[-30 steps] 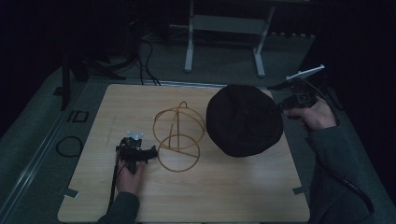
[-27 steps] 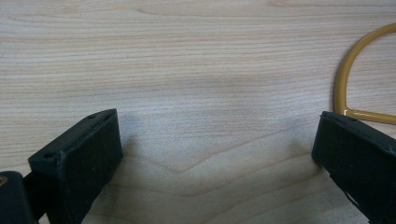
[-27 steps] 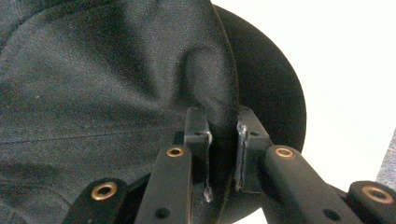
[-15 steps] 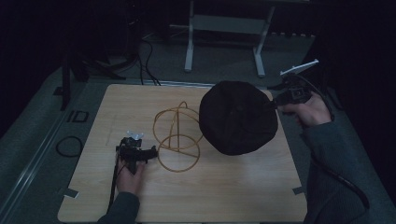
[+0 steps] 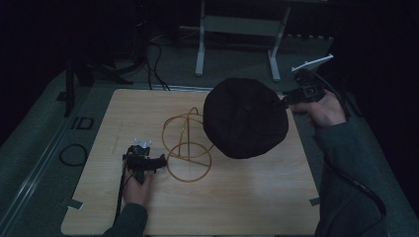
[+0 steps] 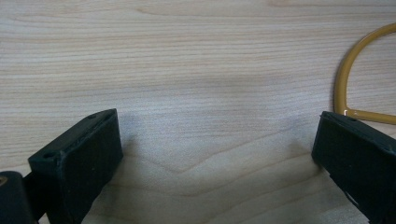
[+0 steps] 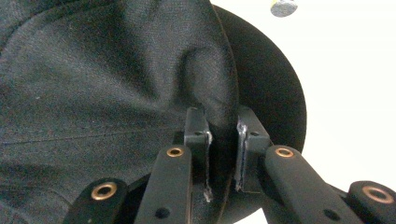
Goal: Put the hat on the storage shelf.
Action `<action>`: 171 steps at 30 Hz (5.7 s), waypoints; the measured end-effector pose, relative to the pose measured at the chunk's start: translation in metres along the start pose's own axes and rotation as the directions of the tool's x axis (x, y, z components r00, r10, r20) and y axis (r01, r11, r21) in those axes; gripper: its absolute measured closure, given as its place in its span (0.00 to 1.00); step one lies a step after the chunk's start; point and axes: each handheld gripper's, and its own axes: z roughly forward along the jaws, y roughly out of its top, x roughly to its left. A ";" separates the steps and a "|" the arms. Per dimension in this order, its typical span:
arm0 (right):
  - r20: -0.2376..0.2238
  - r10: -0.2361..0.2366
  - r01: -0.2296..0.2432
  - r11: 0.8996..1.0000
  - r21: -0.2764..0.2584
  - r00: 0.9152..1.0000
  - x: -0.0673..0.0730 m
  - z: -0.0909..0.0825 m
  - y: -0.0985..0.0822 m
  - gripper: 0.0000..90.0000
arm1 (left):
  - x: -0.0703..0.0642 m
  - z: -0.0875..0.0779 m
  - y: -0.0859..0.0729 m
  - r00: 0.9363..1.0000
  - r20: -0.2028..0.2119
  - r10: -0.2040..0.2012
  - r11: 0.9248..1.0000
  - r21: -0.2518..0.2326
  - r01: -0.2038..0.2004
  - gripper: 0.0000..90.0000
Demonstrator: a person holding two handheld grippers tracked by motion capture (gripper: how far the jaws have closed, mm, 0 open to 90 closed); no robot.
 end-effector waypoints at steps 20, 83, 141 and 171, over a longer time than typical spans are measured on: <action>-0.007 -0.017 0.017 1.000 0.001 1.000 0.018 -0.002 0.014 0.87 | 0.000 0.000 0.000 1.000 0.000 0.000 1.000 0.000 0.000 0.01; -0.069 -0.122 0.126 0.991 0.054 0.990 0.087 0.043 0.039 0.87 | 0.000 0.000 0.000 1.000 0.000 0.002 1.000 0.002 -0.002 0.01; 0.001 -0.171 0.169 0.976 0.138 0.985 0.122 0.093 0.046 0.84 | 0.000 0.000 0.000 1.000 0.002 -0.004 1.000 0.000 0.004 0.01; -0.044 -0.154 0.160 0.973 0.164 0.987 0.120 0.110 0.045 0.81 | -0.001 0.000 0.000 1.000 -0.001 -0.004 1.000 -0.002 0.004 0.01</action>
